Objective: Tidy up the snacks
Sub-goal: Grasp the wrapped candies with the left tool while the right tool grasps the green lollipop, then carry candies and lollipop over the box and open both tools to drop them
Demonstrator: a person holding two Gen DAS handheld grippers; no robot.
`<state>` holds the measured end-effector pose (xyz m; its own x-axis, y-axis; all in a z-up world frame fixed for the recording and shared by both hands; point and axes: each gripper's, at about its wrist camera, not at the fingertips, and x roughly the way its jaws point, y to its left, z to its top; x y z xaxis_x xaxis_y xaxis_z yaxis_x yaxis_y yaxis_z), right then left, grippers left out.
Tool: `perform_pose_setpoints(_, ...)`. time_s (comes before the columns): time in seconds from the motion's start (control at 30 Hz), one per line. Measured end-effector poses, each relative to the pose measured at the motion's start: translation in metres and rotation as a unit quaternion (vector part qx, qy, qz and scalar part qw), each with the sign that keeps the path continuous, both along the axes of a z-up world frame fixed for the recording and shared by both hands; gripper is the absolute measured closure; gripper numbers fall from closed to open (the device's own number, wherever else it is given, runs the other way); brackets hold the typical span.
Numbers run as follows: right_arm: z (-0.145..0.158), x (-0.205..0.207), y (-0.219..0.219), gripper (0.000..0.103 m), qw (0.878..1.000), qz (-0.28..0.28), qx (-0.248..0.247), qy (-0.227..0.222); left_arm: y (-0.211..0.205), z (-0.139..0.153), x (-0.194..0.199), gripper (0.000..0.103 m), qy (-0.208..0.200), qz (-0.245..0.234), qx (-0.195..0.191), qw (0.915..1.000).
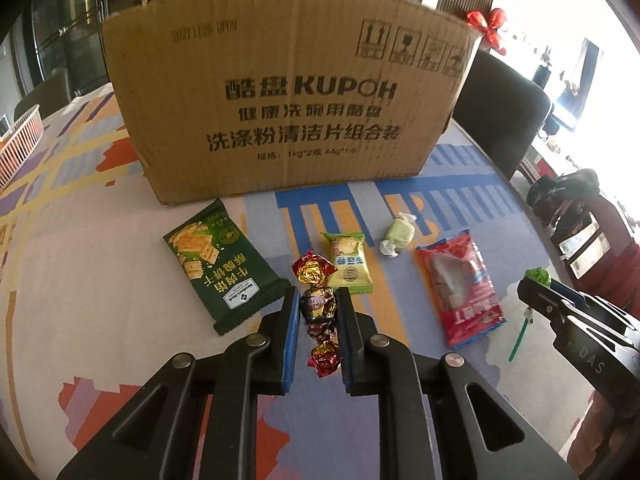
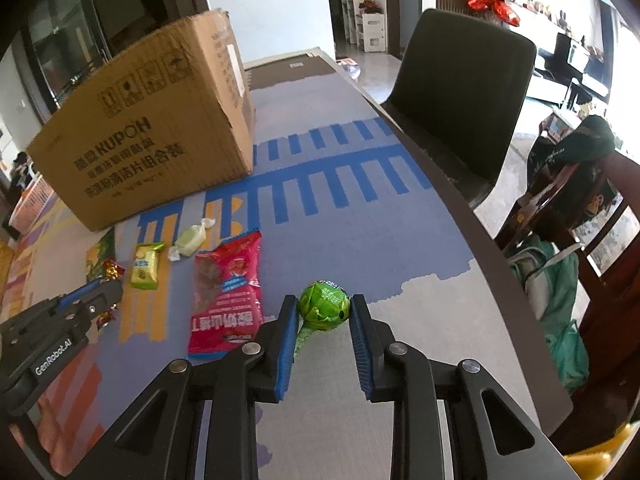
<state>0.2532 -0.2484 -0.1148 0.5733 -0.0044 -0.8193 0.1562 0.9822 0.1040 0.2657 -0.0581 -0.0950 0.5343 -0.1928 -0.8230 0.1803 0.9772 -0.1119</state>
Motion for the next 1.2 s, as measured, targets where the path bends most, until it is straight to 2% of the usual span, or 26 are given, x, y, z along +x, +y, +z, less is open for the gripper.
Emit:
perform_pose_setpoints(0.3,0.029,-0.011,0.014,0.076,0.999,0.035,0.008,-0.029,0.006,0.037,-0.019,0.084,-0.028,-0.003,-0.016,0.9995)
perform_pose_setpoints(0.7,0.078,-0.019,0.034,0.076,0.993,0.081,0.015,-0.09,0.007,0.086,-0.03,0.084,-0.079,-0.01,-0.029,0.9964)
perform_pose_setpoints(1.2,0.124,0.015,0.06,0.076,0.983,0.123,0.021,-0.134,0.022,0.134,-0.013,0.084,-0.133,0.006,-0.033,0.9905)
